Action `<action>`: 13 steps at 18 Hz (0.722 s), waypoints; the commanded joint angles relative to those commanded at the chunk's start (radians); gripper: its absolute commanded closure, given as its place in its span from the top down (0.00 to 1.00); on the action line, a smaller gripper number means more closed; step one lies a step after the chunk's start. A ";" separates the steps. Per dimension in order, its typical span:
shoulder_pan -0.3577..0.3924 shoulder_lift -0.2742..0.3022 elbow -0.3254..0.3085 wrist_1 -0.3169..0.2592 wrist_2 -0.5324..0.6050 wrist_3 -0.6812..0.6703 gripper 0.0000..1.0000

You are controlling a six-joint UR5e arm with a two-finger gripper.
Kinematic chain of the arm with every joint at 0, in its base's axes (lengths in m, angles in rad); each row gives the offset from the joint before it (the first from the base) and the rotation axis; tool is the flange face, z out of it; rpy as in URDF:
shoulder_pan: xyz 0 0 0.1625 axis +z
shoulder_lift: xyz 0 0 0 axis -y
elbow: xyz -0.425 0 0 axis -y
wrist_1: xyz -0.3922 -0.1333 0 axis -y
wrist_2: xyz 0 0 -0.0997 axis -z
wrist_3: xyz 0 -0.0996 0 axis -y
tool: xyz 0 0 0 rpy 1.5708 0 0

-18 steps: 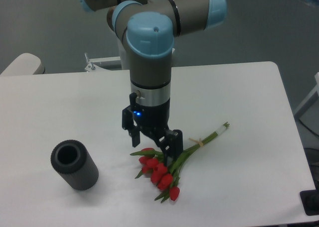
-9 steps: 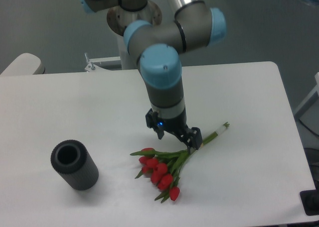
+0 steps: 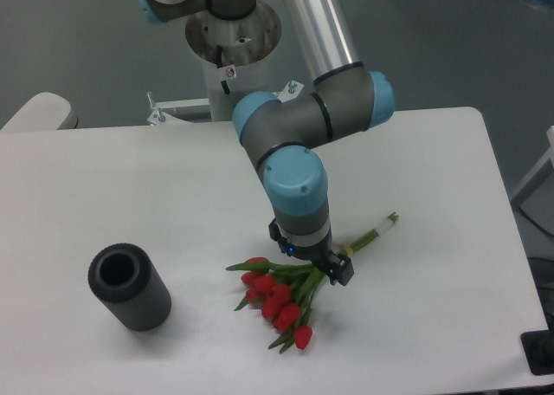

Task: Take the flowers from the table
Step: 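Move the gripper along the tulip stems and lower it around them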

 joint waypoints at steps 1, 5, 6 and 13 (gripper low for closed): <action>0.009 -0.002 -0.003 -0.002 -0.018 0.011 1.00; 0.022 -0.020 -0.034 0.003 -0.054 0.011 1.00; 0.022 -0.026 -0.032 0.011 -0.067 0.011 1.00; 0.022 -0.052 -0.038 0.038 -0.149 -0.004 1.00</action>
